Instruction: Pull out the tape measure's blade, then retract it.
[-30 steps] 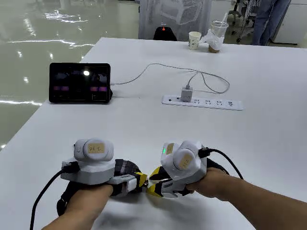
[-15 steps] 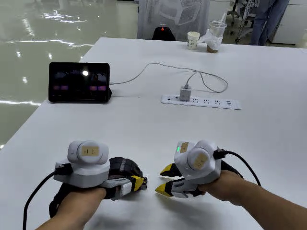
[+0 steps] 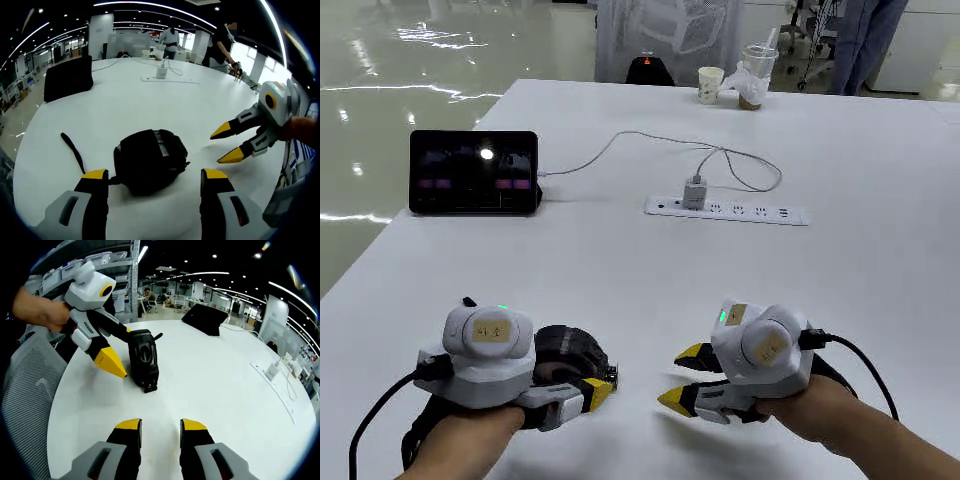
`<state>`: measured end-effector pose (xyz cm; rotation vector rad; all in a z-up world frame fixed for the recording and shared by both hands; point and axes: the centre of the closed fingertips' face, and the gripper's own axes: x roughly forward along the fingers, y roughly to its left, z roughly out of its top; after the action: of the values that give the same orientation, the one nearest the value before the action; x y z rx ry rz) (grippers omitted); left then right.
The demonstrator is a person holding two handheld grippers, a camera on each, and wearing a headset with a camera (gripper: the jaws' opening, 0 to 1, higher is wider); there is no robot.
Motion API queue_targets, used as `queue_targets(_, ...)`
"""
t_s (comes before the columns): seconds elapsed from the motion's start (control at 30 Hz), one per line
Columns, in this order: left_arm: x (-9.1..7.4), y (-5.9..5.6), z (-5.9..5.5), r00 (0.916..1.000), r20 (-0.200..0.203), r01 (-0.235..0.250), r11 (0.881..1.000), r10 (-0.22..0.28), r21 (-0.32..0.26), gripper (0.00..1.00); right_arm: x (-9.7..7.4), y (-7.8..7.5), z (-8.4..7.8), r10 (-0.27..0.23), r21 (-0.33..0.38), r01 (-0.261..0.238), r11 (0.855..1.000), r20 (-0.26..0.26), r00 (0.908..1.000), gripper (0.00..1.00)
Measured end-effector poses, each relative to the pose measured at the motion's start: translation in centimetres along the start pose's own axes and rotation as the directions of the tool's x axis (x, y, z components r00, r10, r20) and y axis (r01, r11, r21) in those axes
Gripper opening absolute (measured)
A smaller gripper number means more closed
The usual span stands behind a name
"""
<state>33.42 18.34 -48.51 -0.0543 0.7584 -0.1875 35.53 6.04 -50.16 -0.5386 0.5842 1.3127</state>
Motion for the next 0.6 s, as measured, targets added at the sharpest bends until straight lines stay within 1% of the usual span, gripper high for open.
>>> queue_targets(0.1, -0.2, 0.0, -0.1, 1.0, 0.005, 0.007, 1.0, -0.007, 0.001, 0.71, -0.5, 0.0, -0.2, -0.022, 0.017, 0.022, 1.0, 0.008, 0.9997, 0.29)
queue_targets(0.2, -0.4, -0.1, -0.2, 0.9998, 0.014, 0.011, 1.0, -0.011, 0.017, 0.72, -1.2, 0.0, -0.2, -0.043, 0.036, 0.042, 0.998, 0.024, 0.9988, 0.3)
queue_targets(0.33, -0.8, -0.1, -0.4, 0.9997, 0.021, 0.016, 1.0, -0.016, 0.013, 0.72, -1.9, 0.1, -0.5, -0.066, 0.048, 0.064, 0.997, 0.031, 0.9973, 0.31)
queue_targets(0.47, -1.3, -0.4, -0.7, 0.9994, 0.023, 0.024, 0.999, -0.024, 0.032, 0.74, -2.7, 0.3, -0.7, -0.088, 0.063, 0.085, 0.994, 0.039, 0.9954, 0.33)
queue_targets(0.53, -1.5, -0.4, -0.7, 0.9988, 0.036, 0.032, 0.999, -0.033, 0.042, 0.75, -3.1, 0.4, -0.7, -0.1, 0.075, 0.096, 0.993, 0.048, 0.9939, 0.34)
queue_targets(0.6, -1.6, -0.3, -0.8, 0.9986, 0.039, 0.034, 0.998, -0.035, 0.045, 0.75, -3.4, 0.4, -0.8, -0.109, 0.08, 0.104, 0.991, 0.053, 0.9927, 0.35)
